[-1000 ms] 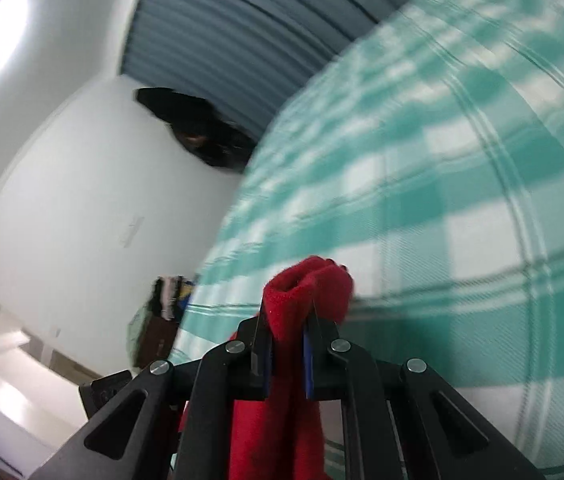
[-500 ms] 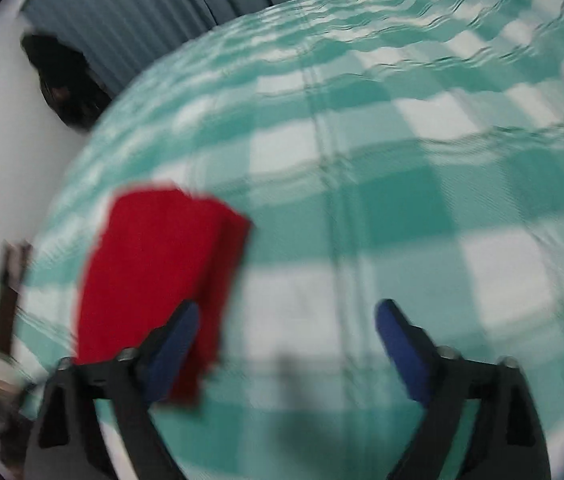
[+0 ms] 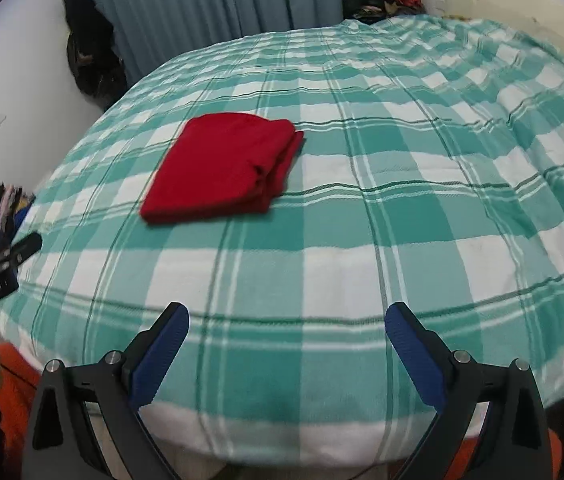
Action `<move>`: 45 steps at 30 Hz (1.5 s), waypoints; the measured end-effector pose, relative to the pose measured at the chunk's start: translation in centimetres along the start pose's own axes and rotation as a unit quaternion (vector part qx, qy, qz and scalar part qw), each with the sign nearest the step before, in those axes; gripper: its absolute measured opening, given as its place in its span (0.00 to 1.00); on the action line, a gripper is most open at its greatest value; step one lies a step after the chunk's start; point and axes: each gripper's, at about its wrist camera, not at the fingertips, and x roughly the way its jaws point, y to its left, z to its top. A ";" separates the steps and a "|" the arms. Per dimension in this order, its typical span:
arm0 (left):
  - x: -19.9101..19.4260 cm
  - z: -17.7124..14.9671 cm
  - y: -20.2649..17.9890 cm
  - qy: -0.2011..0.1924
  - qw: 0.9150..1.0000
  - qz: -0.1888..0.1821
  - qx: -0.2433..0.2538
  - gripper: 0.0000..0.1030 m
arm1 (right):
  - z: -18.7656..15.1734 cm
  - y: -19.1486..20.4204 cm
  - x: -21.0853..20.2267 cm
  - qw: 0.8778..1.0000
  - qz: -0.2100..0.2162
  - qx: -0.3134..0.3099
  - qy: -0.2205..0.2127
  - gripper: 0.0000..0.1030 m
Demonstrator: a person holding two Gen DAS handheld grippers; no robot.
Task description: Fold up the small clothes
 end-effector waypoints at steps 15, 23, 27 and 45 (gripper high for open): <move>-4.6 -2.8 1.0 0.040 0.998 -0.039 -0.009 0.97 | -1.5 7.0 -8.1 0.992 -0.037 -0.111 -0.047 1.00; -5.8 -4.8 2.5 0.043 0.997 -0.065 -0.003 0.98 | -3.7 9.2 -9.3 0.990 -0.012 -0.137 -0.044 1.00; -7.0 -4.4 2.6 0.033 0.996 -0.086 -0.007 0.99 | -4.3 9.4 -9.7 0.989 -0.017 -0.143 -0.044 1.00; -12.3 -1.5 3.7 -0.125 0.989 -0.074 -0.019 1.00 | -1.9 6.1 -17.5 0.976 -0.021 -0.063 -0.208 1.00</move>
